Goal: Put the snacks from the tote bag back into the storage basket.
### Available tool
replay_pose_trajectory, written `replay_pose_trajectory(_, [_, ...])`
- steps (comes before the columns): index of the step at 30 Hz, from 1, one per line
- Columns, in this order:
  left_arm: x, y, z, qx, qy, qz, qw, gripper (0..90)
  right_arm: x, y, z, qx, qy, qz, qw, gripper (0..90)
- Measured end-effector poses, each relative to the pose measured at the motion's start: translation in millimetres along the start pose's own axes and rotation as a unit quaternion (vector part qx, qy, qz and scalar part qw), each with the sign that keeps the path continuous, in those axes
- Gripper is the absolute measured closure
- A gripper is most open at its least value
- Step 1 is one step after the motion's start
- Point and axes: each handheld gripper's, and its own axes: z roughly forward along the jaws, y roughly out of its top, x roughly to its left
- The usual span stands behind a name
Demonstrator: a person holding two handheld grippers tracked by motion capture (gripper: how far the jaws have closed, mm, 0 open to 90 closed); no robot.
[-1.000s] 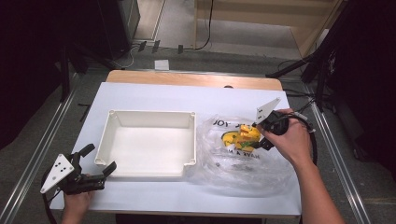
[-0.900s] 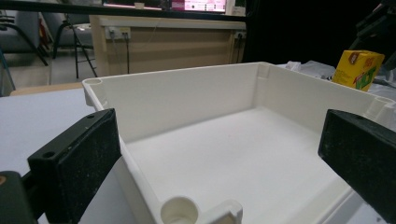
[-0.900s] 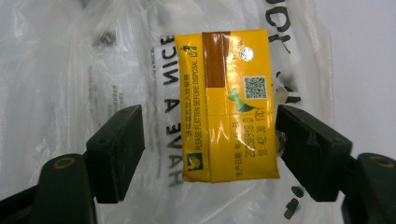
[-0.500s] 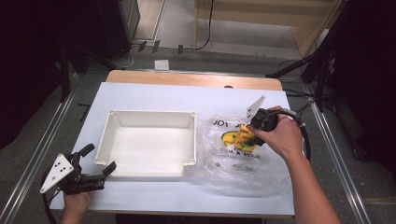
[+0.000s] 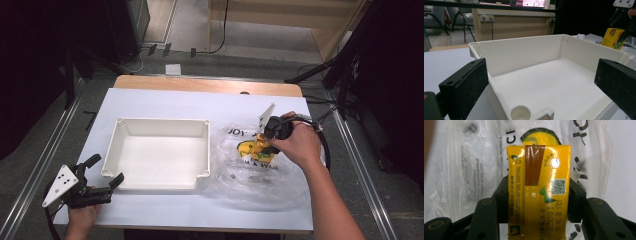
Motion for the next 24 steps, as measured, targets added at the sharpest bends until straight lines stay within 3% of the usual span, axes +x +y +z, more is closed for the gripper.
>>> replay_pose_trajectory(24, [1.0,0.0,-0.8,-0.003,-0.002,-0.002,1.0,0.0,5.5,20.4,-19.9,0.011,0.007,-0.034,0.9993,52.1])
